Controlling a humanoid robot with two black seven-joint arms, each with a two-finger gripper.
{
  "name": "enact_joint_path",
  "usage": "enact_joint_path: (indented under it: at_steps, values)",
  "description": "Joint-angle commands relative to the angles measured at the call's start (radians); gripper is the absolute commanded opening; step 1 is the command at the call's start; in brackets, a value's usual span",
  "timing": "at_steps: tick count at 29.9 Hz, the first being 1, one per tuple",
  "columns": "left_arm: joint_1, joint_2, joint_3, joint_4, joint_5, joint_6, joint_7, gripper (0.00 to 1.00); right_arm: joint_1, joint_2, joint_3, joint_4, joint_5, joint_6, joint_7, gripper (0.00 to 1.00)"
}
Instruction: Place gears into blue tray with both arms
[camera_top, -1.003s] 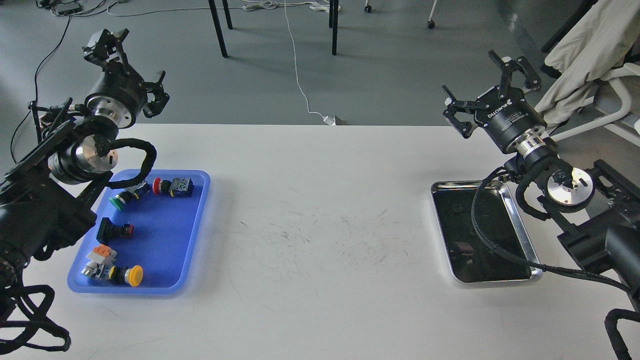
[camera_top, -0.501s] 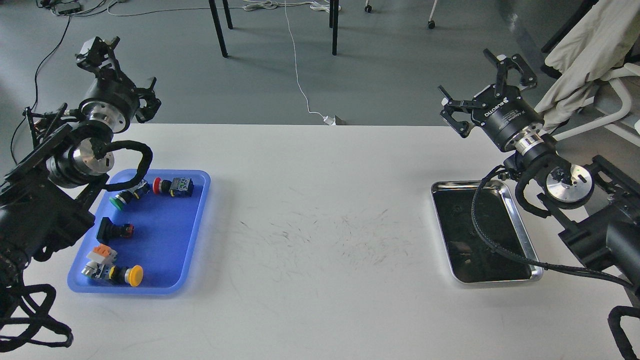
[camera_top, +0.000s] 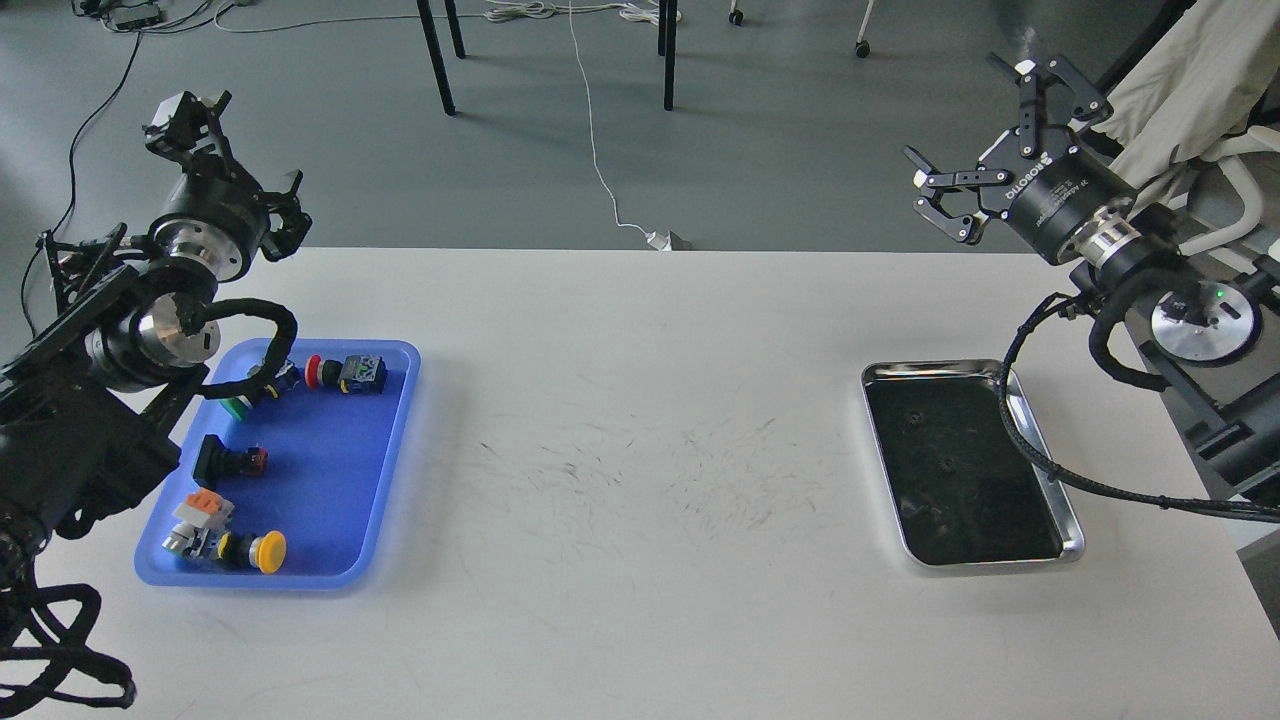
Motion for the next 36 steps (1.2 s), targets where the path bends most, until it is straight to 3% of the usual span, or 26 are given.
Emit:
enact_joint_path:
  at_steps: [1,7,14,27,36]
  values:
    - [-0.004,0.001,0.000,-0.001,0.000,-0.001,-0.004,0.98,0.200,-0.069,-0.294,0.057,-0.113,-0.003,-0.026,0.99]
    - [-0.002,0.042,0.003,-0.032,-0.002,-0.002,0.007,0.98,0.591,-0.043,-0.892,0.118,-0.183,-0.003,-0.069,0.99]
    - [-0.001,0.064,0.000,-0.037,-0.003,-0.002,-0.003,0.98,0.834,0.043,-1.270,0.175,-0.314,0.003,-0.083,0.99]
    - [0.001,0.051,0.002,-0.037,-0.005,-0.001,-0.009,0.98,0.859,0.051,-1.517,0.277,-0.455,0.003,-0.081,0.99]
    - [0.002,0.054,0.003,-0.030,0.000,-0.001,-0.009,0.98,0.776,0.082,-1.530,0.245,-0.531,-0.053,-0.081,0.97]
